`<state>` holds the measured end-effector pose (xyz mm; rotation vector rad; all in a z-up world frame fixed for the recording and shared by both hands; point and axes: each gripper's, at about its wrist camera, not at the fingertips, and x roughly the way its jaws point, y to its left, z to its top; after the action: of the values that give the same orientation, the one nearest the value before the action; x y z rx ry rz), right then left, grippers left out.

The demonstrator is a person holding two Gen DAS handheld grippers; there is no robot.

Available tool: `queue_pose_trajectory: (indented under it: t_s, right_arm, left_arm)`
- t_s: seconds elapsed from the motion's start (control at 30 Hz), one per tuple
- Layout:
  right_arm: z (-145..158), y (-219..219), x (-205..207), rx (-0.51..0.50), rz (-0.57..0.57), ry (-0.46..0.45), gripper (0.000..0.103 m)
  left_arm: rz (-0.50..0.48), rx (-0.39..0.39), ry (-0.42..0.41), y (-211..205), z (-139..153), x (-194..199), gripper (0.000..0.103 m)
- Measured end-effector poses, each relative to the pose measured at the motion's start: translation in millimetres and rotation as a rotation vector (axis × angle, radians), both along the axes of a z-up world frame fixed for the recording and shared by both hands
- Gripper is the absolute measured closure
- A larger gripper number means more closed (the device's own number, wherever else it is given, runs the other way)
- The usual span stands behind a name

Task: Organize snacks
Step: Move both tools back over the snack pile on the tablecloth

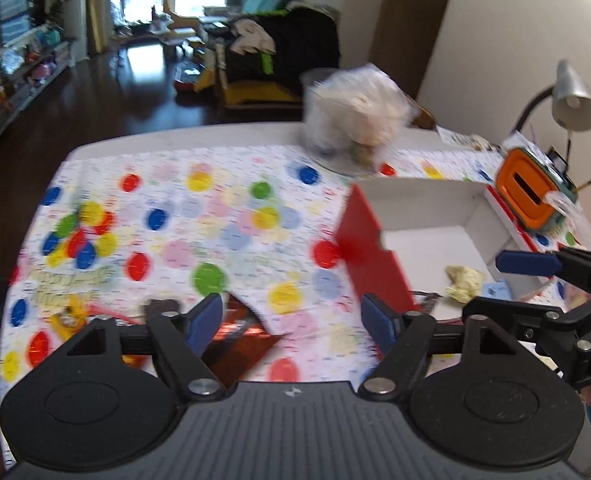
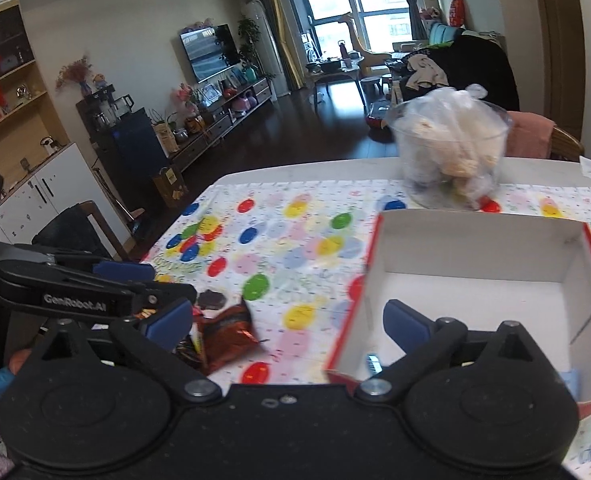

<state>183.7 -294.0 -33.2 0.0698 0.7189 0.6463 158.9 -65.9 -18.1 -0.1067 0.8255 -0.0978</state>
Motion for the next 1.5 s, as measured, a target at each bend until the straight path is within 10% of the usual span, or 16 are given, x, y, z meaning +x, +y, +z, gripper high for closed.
queue_pose_trajectory:
  t_s: [0.6,1.5]
  right_arm:
    - [-44,104,-15,-0.072,0.034,0.109,0.001]
    - [-119,239,-21,-0.495,0.403,-0.021,0.044]
  left_arm:
    - [0.246,0.036,0.047,150,-48,-59,0.022]
    - [0.017,0.173,0.145,158,-155,-57,0.023]
